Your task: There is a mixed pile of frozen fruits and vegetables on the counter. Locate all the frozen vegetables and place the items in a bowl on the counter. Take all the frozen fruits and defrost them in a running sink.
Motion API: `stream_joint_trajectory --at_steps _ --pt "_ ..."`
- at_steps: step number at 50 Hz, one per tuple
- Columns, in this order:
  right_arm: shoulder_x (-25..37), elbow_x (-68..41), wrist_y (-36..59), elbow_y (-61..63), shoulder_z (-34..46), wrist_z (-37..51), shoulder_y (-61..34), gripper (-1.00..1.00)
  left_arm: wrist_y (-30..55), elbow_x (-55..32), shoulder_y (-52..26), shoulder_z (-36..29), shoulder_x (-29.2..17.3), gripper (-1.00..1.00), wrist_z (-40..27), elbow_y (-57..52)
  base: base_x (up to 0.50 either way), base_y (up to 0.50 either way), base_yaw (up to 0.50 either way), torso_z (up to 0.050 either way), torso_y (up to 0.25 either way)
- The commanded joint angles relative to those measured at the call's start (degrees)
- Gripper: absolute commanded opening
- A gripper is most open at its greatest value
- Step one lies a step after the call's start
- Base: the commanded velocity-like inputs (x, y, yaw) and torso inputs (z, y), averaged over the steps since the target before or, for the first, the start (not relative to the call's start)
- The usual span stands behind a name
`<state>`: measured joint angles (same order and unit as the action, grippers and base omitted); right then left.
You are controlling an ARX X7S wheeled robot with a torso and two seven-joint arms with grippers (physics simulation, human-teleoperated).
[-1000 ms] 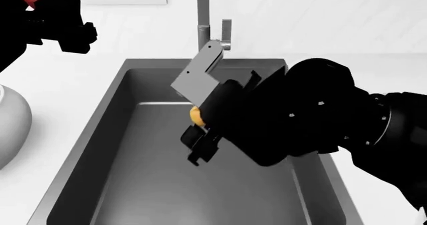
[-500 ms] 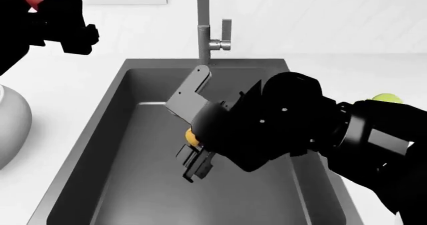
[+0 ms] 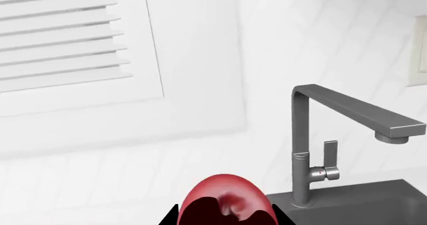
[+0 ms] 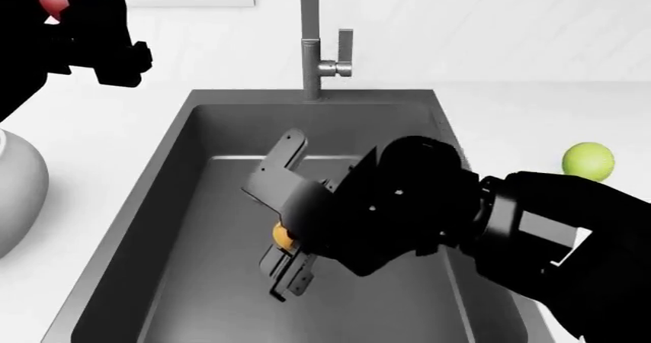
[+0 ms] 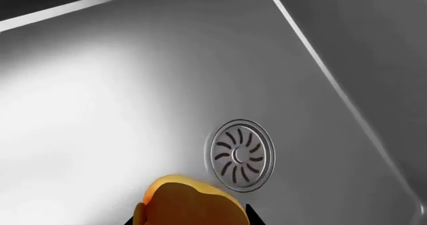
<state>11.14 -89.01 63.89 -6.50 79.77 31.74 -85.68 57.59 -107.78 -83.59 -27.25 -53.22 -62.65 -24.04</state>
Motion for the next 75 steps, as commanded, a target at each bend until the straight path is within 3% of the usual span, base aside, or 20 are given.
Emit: stream_joint_trajectory --at_steps 1,49,50,66,75 --pt "-1.03 2.50 -0.64 -1.55 1.53 -2.63 1.49 -1.00 -0.50 -0.22 -0.06 -0.18 -0.13 -1.00 -0.40 -0.07 0.00 0.00 0.00 0.000 0.000" --pt "-2.15 4.62 0.37 -3.93 5.84 -5.94 3.00 -1.00 -1.15 0.57 1.00 -0.88 -0.55 -1.00 0.21 -0.31 0.00 0.00 0.00 0.000 0.000" --pt "-2.15 4.63 0.39 -4.03 5.89 -5.90 3.02 1.00 -1.17 0.66 1.05 -0.88 -0.57 -1.00 0.31 -0.30 0.00 0.00 0.00 0.000 0.000" --pt "-0.92 3.10 1.57 -2.78 5.40 -4.43 1.89 1.00 -1.36 0.37 1.02 -0.97 -0.87 -1.00 0.14 -0.46 0.00 0.00 0.00 0.000 0.001" --pt "4.27 -4.17 4.33 4.30 0.82 3.55 -3.44 1.00 -1.42 0.39 0.83 -1.13 -0.71 -1.00 0.16 -0.43 0.00 0.00 0.00 0.000 0.000"
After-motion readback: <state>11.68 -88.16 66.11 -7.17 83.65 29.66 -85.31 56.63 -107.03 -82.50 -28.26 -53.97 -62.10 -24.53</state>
